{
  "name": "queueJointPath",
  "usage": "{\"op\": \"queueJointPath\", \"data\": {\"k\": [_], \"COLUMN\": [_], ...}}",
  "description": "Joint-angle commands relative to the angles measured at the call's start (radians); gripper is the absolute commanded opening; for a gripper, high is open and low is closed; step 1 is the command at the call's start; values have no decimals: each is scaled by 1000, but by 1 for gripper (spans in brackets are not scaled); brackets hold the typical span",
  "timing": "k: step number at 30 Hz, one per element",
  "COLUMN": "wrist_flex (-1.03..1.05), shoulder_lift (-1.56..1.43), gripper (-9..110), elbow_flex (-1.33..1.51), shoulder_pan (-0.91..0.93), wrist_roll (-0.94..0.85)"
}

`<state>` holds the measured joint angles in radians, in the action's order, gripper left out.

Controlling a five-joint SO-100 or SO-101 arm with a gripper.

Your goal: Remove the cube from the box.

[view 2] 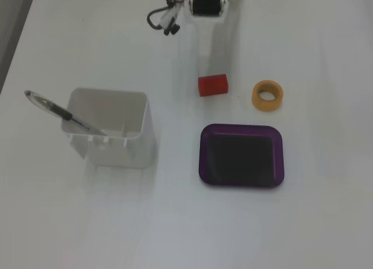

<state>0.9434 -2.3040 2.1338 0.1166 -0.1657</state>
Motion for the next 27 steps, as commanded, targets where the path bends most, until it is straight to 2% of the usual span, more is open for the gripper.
{"op": "queueJointPath", "data": {"k": [1, 8, 19, 27], "wrist_flex": [18, 178, 242, 253], "shoulder_lift": [-212, -597, -1126, -1112], "gripper": [15, 15, 14, 15], "elbow_flex": [-41, 61, 566, 699], "shoulder_pan": [-9, -9, -5, -6], "wrist_roll": [11, 18, 14, 46]}}
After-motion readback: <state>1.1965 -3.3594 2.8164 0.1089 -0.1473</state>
